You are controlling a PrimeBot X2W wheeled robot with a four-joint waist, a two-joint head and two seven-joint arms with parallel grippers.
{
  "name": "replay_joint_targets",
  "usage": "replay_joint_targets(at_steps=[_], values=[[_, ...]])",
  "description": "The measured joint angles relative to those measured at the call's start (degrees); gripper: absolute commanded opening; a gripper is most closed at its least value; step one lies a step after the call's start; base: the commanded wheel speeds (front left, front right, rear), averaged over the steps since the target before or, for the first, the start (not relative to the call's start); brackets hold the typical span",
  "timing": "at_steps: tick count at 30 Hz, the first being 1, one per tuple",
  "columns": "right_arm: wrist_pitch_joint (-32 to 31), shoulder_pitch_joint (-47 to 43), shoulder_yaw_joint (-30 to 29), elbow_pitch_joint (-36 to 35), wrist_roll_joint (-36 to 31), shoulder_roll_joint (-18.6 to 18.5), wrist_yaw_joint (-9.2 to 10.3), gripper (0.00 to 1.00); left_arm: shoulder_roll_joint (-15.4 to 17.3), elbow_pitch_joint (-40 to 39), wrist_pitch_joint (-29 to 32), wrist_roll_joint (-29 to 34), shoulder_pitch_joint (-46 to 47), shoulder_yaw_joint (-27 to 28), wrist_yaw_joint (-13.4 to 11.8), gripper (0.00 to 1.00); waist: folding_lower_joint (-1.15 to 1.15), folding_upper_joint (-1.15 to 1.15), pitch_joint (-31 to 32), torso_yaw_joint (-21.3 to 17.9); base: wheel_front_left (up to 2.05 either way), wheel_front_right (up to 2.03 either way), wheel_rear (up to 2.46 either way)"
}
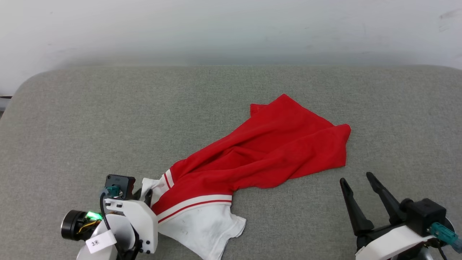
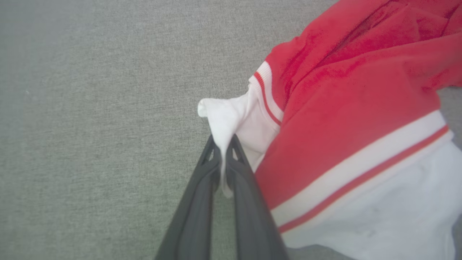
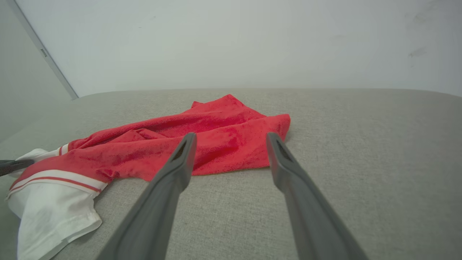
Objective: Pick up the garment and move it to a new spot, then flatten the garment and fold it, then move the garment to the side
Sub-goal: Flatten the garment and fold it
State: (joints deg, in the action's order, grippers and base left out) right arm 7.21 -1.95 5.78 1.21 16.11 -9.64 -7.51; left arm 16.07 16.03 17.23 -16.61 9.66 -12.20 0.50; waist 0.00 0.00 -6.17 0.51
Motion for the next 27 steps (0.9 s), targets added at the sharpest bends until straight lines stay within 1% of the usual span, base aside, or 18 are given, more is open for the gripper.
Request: replay_joint_targets(at_steps=[3,6,10,14,17,21,27], values=[[-3.3,0.7,4.2,-1.2,0.8,-2.9,0.00,1.00,-0.7,-0.1,-5.3,1.7,1.3,-0.7,-0.6,1.00,0.00,0.00,0.3,1.0,0.00,0.00,0.00],[-8.6,2.4,11.1,-3.3,2.2,-6.4,0.00,1.00,-1.8,-1.0,-10.6,3.0,1.7,-1.8,-0.7,1.00,0.00,0.00,0.6,2.4,0.00,0.00,0.00],[-18.2,7.3,21.7,-5.7,5.4,-11.0,0.00,1.00,-3.1,-2.6,-16.4,4.1,1.9,-2.6,-1.5,1.00,0.00,0.00,0.9,4.3,0.00,0.00,0.00],[-28.7,13.4,30.2,-5.0,8.5,-13.8,-0.03,1.00,-4.4,-3.8,-18.8,4.4,0.9,-3.7,-2.2,1.00,0.00,0.00,1.2,6.4,0.00,0.00,0.00],[-35.8,17.7,34.8,-2.8,12.0,-13.8,-0.01,1.00,-5.2,-4.4,-19.1,4.4,0.5,-4.5,-2.5,1.00,0.00,0.00,1.3,7.9,0.00,0.00,0.00],[-43.0,22.9,39.9,0.9,13.3,-13.7,-0.01,1.00,-5.6,-4.3,-19.5,4.4,0.6,-5.4,-2.1,1.00,0.00,0.00,1.3,10.0,0.00,0.00,0.00],[-47.2,27.7,44.9,6.0,14.2,-12.0,-0.01,1.00,-6.6,-4.2,-19.9,4.4,1.3,-6.3,-2.3,1.00,0.00,0.00,0.9,12.9,0.00,0.00,0.00]])
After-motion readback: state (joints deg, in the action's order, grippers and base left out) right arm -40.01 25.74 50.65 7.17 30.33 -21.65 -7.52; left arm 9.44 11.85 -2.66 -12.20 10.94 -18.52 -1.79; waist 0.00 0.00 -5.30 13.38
